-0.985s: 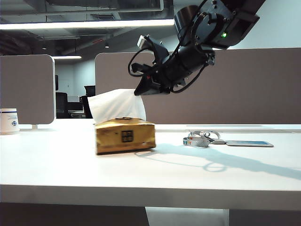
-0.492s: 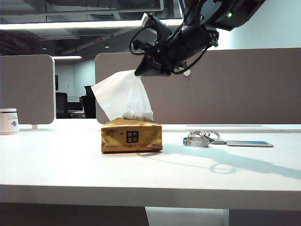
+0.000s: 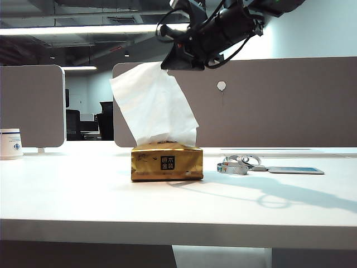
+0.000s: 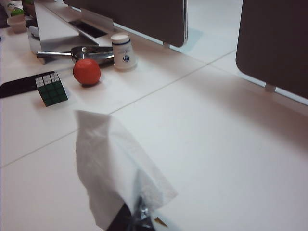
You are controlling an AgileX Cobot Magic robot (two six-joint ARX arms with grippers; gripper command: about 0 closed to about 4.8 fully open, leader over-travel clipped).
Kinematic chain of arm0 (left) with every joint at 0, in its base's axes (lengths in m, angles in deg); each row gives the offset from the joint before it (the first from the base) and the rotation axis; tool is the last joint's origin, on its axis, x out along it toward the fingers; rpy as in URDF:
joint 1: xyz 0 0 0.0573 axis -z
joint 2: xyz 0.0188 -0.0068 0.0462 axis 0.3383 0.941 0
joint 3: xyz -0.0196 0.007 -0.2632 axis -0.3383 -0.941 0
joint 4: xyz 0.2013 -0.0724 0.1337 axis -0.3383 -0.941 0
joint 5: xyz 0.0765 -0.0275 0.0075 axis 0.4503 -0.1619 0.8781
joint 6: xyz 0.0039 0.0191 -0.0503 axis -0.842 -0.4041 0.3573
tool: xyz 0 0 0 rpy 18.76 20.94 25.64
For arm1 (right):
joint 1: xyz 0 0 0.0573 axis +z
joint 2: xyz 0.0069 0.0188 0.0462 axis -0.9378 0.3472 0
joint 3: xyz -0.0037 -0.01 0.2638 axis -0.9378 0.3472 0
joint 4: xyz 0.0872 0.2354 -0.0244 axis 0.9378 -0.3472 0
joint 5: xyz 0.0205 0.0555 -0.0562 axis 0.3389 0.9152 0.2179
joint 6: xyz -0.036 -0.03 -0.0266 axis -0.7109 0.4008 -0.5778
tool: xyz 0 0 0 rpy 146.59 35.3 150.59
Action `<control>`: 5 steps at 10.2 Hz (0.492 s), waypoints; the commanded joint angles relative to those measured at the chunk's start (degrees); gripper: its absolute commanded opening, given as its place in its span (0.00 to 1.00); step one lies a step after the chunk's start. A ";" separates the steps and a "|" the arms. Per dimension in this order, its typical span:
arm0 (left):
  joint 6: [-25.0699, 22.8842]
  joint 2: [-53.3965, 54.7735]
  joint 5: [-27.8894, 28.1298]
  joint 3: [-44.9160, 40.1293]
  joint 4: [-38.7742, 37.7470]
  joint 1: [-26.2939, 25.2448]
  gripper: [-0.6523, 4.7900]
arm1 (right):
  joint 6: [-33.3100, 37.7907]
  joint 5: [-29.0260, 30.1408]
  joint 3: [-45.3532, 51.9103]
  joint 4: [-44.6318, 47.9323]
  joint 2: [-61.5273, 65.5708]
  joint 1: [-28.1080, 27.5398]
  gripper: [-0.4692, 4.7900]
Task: Pull out a tissue from the tissue box and use it to cover the ID card on the tabletop.
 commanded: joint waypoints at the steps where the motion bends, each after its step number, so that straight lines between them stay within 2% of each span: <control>1: 0.17 0.04 -0.22 0.15 0.70 0.02 0.11 | 0.20 0.28 -0.44 1.79 -2.19 0.09 0.09; 4: 0.17 0.04 -0.22 0.15 0.70 0.02 0.11 | 0.20 -0.42 -0.55 2.93 -3.74 0.04 0.09; 5: 0.17 0.02 -0.22 0.15 0.70 0.02 0.11 | 0.20 -3.08 -0.59 2.95 -4.50 0.00 0.09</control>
